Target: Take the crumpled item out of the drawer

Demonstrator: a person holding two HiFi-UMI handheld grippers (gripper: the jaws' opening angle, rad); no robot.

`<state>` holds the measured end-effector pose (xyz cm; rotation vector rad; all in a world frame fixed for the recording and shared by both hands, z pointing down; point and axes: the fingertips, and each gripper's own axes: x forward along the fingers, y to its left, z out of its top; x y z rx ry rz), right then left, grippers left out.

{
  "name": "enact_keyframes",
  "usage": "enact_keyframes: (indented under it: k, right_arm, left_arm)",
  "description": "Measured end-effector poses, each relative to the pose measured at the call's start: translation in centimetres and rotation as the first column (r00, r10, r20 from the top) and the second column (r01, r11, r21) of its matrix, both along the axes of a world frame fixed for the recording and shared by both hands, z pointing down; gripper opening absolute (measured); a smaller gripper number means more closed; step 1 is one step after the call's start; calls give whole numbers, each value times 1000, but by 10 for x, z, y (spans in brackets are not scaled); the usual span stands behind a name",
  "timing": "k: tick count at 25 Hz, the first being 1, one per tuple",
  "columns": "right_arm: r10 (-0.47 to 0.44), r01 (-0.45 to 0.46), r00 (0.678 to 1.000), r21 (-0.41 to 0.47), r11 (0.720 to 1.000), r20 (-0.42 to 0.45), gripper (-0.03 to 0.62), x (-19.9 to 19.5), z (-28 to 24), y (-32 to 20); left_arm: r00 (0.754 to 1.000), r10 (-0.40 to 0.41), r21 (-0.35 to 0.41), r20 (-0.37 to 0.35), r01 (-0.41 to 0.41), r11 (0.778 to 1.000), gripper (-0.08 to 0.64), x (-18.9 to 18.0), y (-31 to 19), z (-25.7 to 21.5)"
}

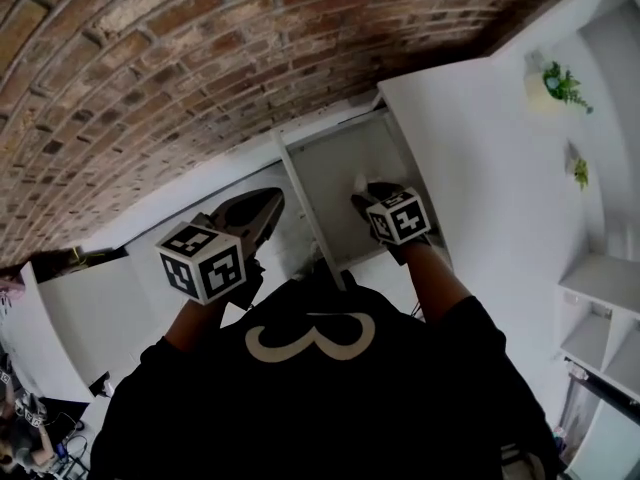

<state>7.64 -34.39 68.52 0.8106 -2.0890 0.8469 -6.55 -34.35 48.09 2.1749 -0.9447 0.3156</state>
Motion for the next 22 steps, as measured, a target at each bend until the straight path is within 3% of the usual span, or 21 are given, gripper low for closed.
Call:
enact_keyframes:
  k: [10,19,22]
  right_arm:
    - [47,-75,990,207,976,136,166,-26,-130,16]
    - [49,-141,970,383,913,240,166,-26,-243,50]
    - [38,-164,960,447,880,277,166,-26,-277,62]
  left_arm:
    - [997,68,72,-45,-64,995,3,-5,20,-38]
    - [989,112,171,-99,-93,981,3,-2,50,-84]
    - [984,136,209,-113,-110,972,3,2,63,-104]
